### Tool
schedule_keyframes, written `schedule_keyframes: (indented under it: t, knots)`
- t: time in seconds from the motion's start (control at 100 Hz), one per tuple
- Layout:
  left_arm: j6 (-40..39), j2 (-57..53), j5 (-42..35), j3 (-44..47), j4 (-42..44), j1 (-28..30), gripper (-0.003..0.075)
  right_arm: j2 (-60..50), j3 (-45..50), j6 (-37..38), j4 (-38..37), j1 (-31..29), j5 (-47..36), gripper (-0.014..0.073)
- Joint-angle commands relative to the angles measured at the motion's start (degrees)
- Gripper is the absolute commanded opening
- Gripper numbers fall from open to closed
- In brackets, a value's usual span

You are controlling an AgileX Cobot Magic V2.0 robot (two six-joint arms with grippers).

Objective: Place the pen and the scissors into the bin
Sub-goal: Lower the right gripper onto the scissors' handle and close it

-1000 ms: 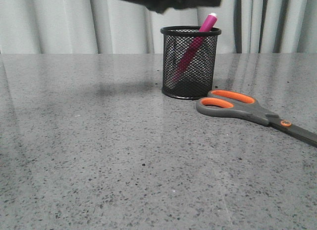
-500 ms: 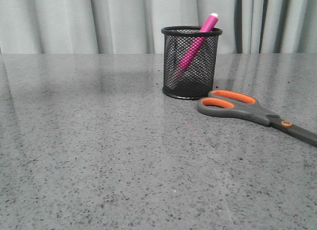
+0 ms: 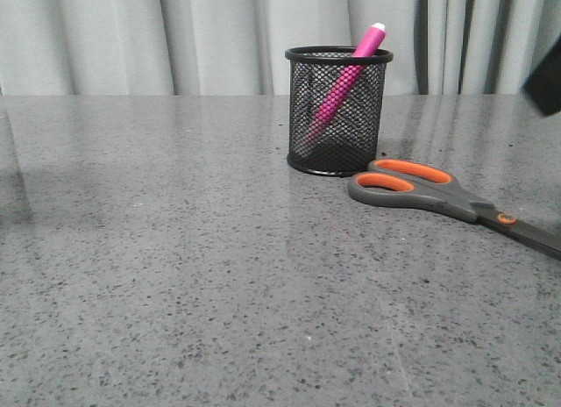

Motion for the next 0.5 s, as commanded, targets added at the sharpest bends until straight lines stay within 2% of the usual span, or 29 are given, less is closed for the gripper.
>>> schedule_keyframes:
  t: [0.0,0.25,0.49]
  knots:
    - [-0.57,-3.65,-0.41,0.67,-2.30,2.25,-0.0019,3.77,-3.95,-1.09,-1.78,2.80,0.04,0.0433]
    - [-0.57,-6.40,-0.35,2.17,-3.38,3.73,-0.0019,14.40,-9.16,4.82,-9.76,7.50,2.55,0.0433]
    - [-0.47,-6.40,-0.35,2.17,-5.30,3.73,-0.0019,19.32,-12.14,6.67,-11.00,8.02,2.59,0.0433]
